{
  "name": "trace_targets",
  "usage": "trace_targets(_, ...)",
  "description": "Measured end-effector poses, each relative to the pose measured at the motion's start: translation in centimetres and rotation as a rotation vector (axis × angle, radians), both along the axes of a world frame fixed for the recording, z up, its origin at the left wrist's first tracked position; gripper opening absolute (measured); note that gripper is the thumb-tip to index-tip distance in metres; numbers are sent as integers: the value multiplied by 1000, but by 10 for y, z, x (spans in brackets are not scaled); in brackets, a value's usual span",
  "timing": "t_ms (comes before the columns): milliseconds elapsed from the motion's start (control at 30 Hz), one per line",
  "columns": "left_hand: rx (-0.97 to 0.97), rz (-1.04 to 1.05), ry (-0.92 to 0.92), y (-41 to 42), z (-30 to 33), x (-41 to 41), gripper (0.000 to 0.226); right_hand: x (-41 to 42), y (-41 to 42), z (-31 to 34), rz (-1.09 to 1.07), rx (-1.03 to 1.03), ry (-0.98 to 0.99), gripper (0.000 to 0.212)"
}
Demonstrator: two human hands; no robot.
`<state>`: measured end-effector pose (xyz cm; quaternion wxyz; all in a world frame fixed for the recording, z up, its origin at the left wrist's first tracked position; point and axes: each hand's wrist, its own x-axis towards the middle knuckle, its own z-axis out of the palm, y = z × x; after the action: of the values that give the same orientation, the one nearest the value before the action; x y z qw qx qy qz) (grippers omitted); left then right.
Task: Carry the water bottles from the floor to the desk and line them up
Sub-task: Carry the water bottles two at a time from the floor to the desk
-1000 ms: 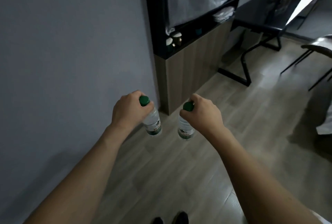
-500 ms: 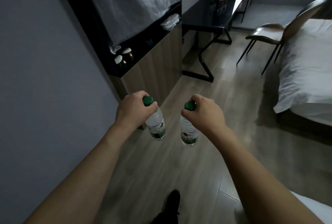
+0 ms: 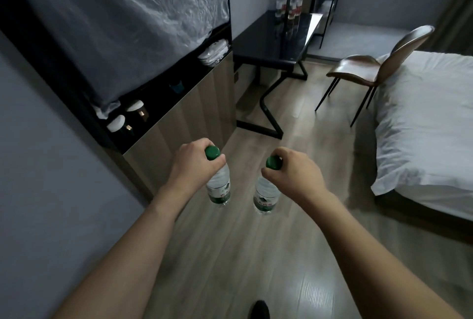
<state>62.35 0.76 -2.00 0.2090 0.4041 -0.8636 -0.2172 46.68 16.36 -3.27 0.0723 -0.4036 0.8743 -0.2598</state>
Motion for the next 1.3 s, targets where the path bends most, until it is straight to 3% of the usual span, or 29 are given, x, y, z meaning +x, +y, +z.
trace_targets(300, -3, -48, 100, -69, 31, -134, 18, -125, -56, 29, -71, -27, 47, 23)
trace_targets(833, -9, -25, 48, -208, 31, -364, 20, -356, -207, 31, 17, -33, -25, 25)
trace_targets(1300, -12, -80, 81, -349, 28, -558, 18, -546, -348, 22, -66, -49, -42, 26)
